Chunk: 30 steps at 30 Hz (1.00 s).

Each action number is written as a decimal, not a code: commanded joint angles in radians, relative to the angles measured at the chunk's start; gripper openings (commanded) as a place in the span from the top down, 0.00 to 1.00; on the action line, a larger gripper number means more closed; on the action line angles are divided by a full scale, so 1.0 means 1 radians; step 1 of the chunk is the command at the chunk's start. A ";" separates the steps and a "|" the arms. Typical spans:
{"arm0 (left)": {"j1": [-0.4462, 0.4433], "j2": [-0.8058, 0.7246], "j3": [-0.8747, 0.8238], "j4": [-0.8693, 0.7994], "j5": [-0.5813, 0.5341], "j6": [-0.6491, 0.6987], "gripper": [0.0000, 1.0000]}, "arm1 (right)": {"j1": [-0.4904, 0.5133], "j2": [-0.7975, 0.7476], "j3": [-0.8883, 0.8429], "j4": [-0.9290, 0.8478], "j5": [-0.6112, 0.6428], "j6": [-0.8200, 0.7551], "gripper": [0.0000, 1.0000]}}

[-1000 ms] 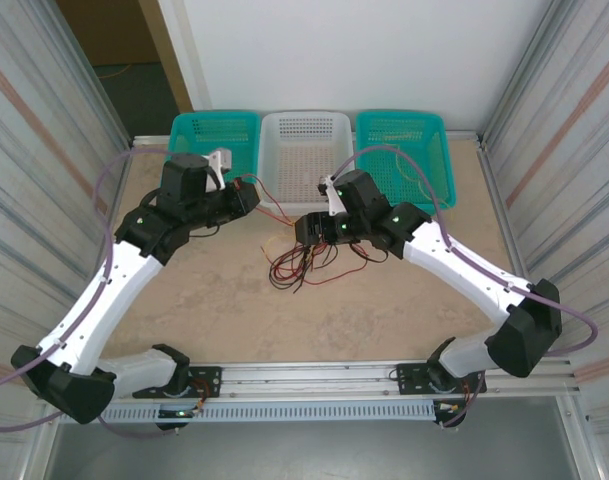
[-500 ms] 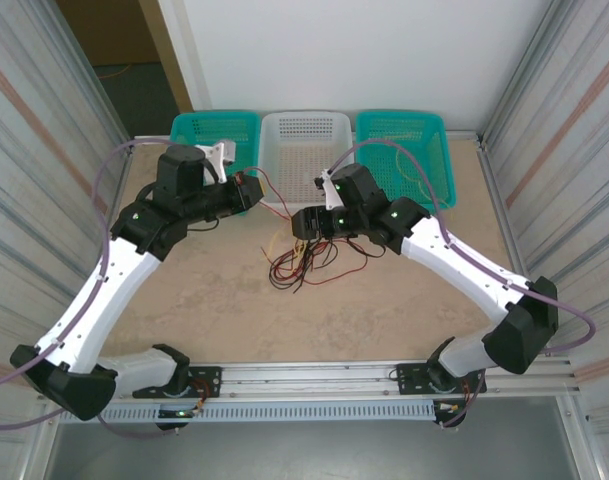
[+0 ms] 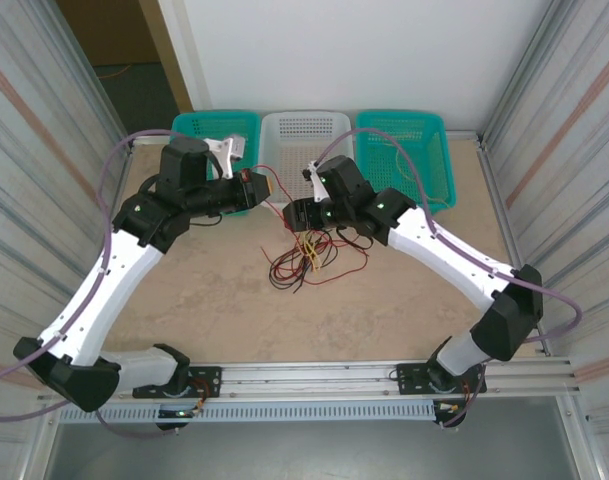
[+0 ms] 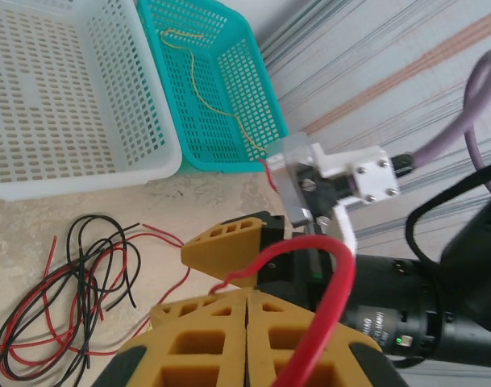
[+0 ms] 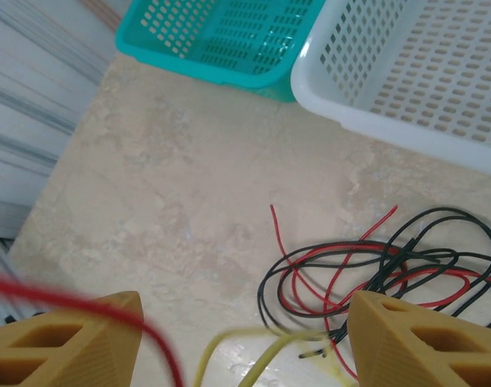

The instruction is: Untangle the cables

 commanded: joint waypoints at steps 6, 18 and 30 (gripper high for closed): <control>-0.001 -0.003 0.131 -0.114 -0.104 0.120 1.00 | 0.003 -0.039 -0.089 -0.025 0.045 0.016 0.46; 0.175 -0.025 0.208 -0.210 -0.104 0.140 1.00 | -0.126 -0.127 -0.425 0.090 -0.068 0.142 0.59; 0.287 0.039 0.394 -0.410 -0.219 0.247 1.00 | -0.177 -0.146 -0.464 0.029 -0.033 0.122 0.37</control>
